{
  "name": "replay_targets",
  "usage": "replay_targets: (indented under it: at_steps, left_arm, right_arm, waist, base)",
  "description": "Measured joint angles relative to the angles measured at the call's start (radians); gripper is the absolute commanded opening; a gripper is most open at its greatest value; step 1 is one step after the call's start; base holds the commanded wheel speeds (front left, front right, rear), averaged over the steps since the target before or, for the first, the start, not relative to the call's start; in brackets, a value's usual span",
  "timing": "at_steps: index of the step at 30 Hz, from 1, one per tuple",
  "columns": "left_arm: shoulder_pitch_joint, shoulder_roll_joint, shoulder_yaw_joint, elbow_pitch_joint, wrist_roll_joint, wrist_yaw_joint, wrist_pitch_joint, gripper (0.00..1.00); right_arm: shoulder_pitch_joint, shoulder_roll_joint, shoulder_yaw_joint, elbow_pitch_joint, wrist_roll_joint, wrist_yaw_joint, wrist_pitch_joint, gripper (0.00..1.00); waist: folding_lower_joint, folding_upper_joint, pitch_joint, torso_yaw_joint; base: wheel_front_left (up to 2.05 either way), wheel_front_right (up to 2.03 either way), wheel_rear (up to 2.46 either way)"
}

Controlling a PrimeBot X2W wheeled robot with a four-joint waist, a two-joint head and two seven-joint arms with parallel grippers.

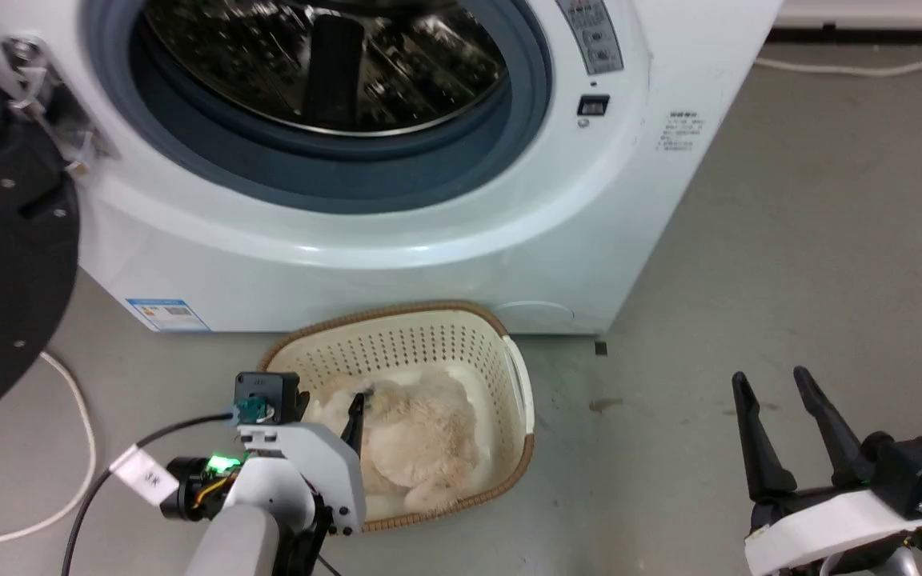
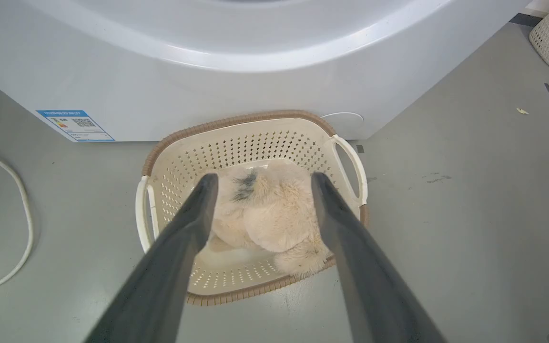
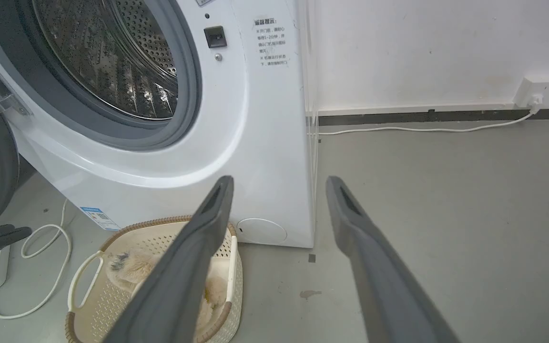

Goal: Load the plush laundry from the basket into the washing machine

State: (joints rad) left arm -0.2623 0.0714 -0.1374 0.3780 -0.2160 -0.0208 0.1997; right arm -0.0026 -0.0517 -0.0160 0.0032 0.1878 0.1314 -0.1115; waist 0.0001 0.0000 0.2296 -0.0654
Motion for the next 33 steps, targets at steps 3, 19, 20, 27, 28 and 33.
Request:
replay_targets:
  at_steps: [3, 19, 20, 27, 28, 33]
  left_arm:
    - [-0.031, 0.009, -0.012, 0.03, -0.006, 0.0, 0.022, 1.0]
    - [-0.197, 0.093, -0.091, 0.178, -0.02, 0.0, 0.142, 1.0]
    - [-0.207, 0.099, -0.096, 0.186, -0.02, 0.001, 0.146, 1.0]
    - [-0.28, 0.145, -0.146, 0.236, -0.01, 0.001, 0.177, 1.0]
    - [-0.292, 0.154, -0.157, 0.243, -0.002, 0.002, 0.183, 1.0]
    - [-0.348, 0.195, -0.217, 0.278, 0.037, 0.009, 0.21, 1.0]
  right_arm:
    - [-0.007, 0.0, 0.0, -0.004, 0.016, 0.0, -0.007, 1.0]
    - [-0.028, 0.0, 0.002, -0.029, 0.09, 0.0, -0.041, 1.0]
    - [-0.028, 0.0, 0.003, -0.03, 0.097, 0.0, -0.042, 1.0]
    - [-0.032, 0.0, 0.009, -0.042, 0.129, 0.0, -0.058, 1.0]
    - [-0.032, 0.0, 0.009, -0.044, 0.132, 0.0, -0.059, 1.0]
    - [-0.043, 0.0, 0.009, -0.052, 0.153, 0.0, -0.068, 1.0]
  waist:
    - [0.0, 0.0, 0.027, -0.01]
    - [0.0, 0.0, 0.188, -0.052]
    - [0.0, 0.0, 0.199, -0.054]
    - [0.0, 0.0, 0.271, -0.064]
    - [0.0, 0.0, 0.281, -0.065]
    - [0.0, 0.0, 0.332, -0.07]
  base:
    - [0.0, 0.0, 0.0]
    - [0.0, 0.0, 0.0]
    - [0.0, 0.0, 0.0]
    - [0.0, 0.0, 0.0]
    - [0.0, 0.0, 0.0]
    - [0.0, 0.0, 0.0]
